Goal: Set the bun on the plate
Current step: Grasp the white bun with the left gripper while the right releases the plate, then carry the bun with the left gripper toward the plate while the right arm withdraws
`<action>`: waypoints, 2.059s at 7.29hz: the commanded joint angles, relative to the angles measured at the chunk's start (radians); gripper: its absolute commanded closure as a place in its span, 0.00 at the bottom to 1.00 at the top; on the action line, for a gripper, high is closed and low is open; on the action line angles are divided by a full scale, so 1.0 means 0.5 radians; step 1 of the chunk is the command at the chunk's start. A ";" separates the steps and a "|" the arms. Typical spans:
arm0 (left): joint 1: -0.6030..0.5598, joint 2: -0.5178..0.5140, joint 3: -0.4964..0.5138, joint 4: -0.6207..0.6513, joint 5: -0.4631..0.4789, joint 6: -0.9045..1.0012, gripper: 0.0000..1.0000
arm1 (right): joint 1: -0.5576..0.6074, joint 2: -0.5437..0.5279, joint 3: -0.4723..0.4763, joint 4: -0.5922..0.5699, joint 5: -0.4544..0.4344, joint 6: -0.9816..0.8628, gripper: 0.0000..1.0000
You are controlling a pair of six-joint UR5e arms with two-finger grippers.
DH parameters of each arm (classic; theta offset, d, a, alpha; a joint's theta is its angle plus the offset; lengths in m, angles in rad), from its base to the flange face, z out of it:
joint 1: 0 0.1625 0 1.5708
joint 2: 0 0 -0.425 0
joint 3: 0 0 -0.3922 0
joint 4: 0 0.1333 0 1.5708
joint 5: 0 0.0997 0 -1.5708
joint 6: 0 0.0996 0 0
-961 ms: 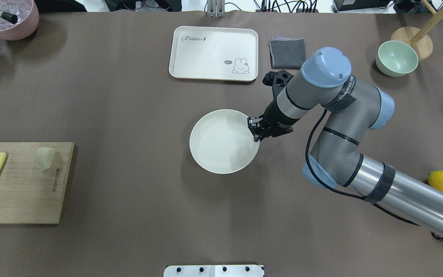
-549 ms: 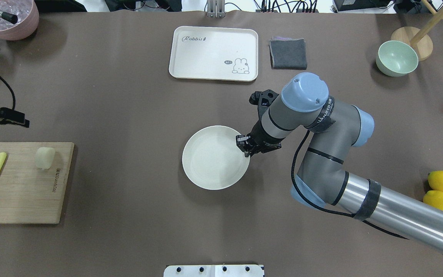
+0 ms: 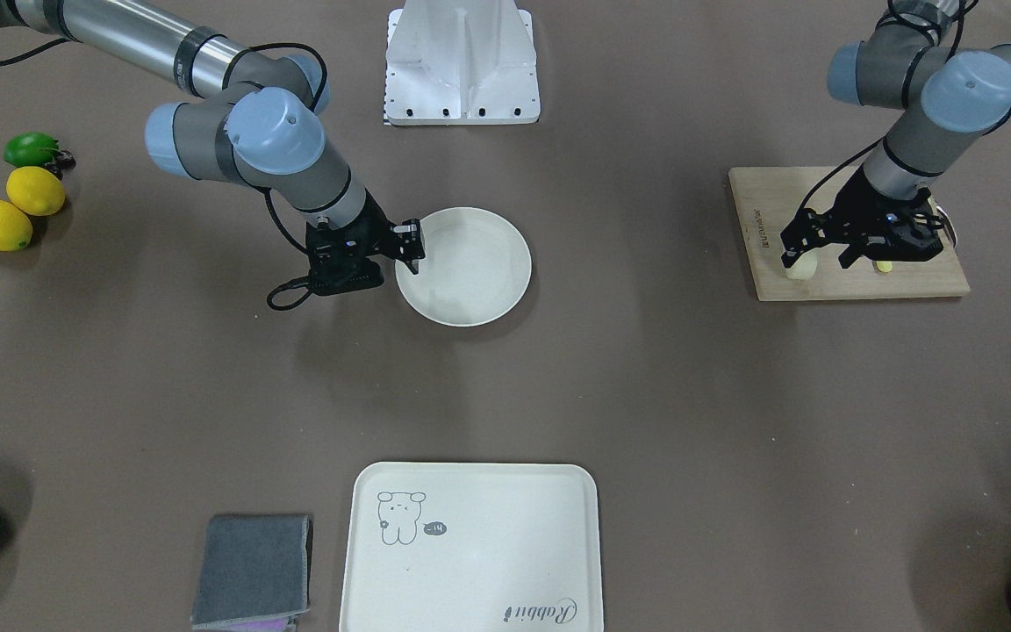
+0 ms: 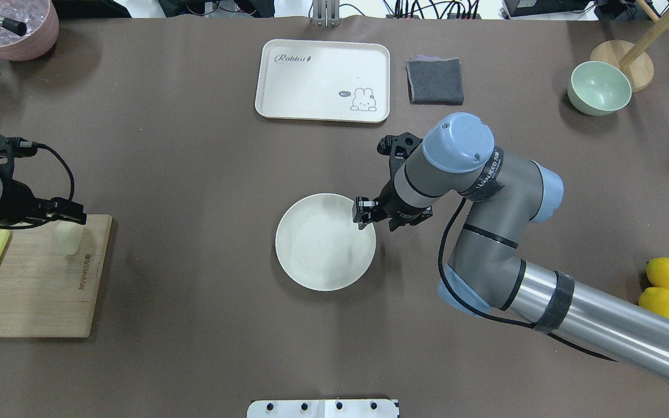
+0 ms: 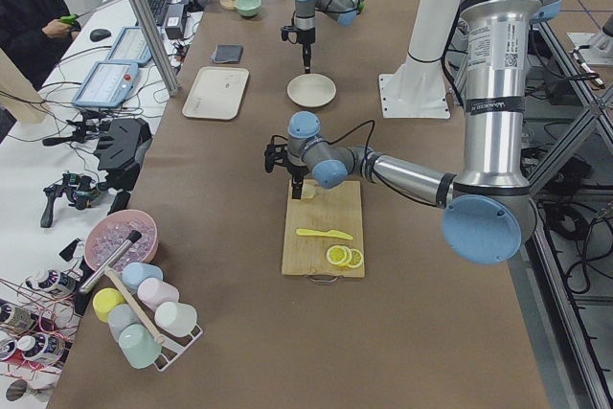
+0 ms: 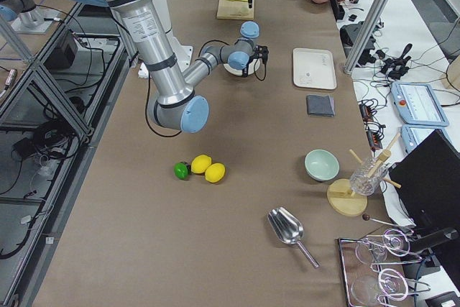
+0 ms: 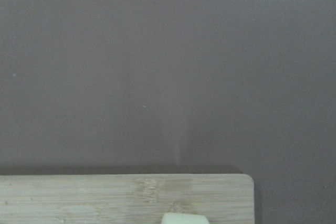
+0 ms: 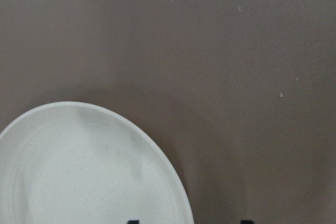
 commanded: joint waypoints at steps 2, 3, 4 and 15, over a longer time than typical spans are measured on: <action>0.115 0.015 0.003 0.003 0.070 -0.025 0.33 | 0.090 -0.011 0.021 -0.006 0.046 0.004 0.00; 0.119 0.012 0.000 0.003 0.070 -0.019 0.47 | 0.090 -0.011 0.021 -0.006 0.043 0.007 0.00; 0.131 0.012 0.006 0.006 0.070 -0.016 0.53 | 0.090 -0.008 0.021 -0.006 0.043 0.049 0.00; 0.808 -1.563 0.301 0.945 0.664 -1.009 0.59 | 1.114 -0.360 -0.138 -0.189 0.629 -0.994 0.00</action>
